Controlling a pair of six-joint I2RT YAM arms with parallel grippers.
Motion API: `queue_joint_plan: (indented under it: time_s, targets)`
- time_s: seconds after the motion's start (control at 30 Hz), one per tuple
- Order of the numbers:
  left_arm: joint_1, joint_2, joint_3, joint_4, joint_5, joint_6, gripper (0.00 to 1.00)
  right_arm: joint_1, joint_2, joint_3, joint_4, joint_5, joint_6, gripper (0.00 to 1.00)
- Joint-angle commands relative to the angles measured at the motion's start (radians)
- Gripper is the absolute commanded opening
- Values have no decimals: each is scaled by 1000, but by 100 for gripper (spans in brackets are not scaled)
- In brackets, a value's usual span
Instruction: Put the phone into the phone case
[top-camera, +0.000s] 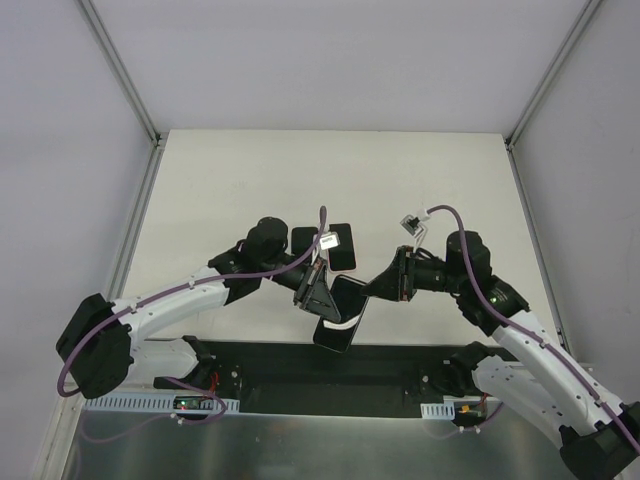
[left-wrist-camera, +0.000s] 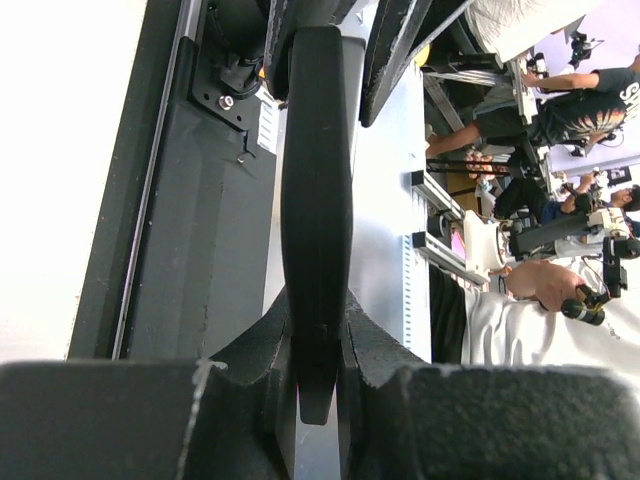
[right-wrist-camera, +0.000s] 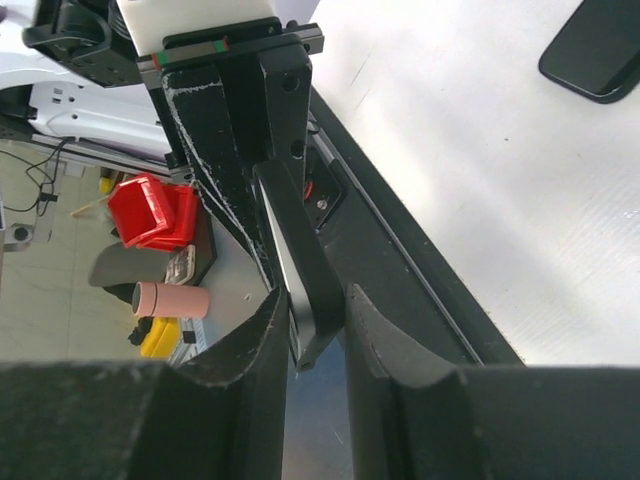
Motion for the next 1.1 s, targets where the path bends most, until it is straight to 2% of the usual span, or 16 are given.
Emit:
queue_joint_plan:
  time_s: [0.0,0.13,0.23,0.33,0.37,0.4,0.43,0.5,0.57,0.7,0.73,0.77,0.8,0.83,0.93,1.07]
  targets:
    - [-5,34,74,-94,-119,20,0,13,2,100,-51,36,-43,9]
    - [-5,72,97,-182,-163,25,0,30,18,158,-138,105,-100,8]
    - [-6,94,118,-206,-177,25,0,33,24,174,-122,76,-84,11]
    - [-6,92,134,-222,-188,45,0,33,22,163,-70,21,-39,29]
    - [-6,94,140,-222,-188,48,0,33,19,159,-62,4,-34,29]
    - [-6,95,141,-220,-188,55,0,33,21,155,-42,-8,-30,27]
    - [-5,95,141,-246,-191,60,0,33,18,143,-33,-18,-25,18]
    - [-6,107,137,-254,-191,71,0,33,12,126,11,-56,-16,9]
    - [-5,118,135,-256,-185,66,0,33,9,106,35,-88,-22,3]
    - [-6,109,140,-259,-177,57,0,33,6,88,69,-131,-10,1]
    - [-5,104,141,-259,-173,60,0,33,1,89,72,-140,-8,7]
    - [-5,98,143,-259,-168,63,0,33,-7,88,75,-151,-7,18]
    - [-5,97,143,-259,-163,66,0,33,-19,86,79,-153,-5,37]
    - [-6,95,143,-259,-151,71,0,33,-39,88,79,-160,-4,42]
    - [-5,97,141,-259,-134,86,0,31,-66,92,84,-194,12,46]
    - [-6,89,143,-257,-111,112,0,31,-89,97,90,-208,28,40]
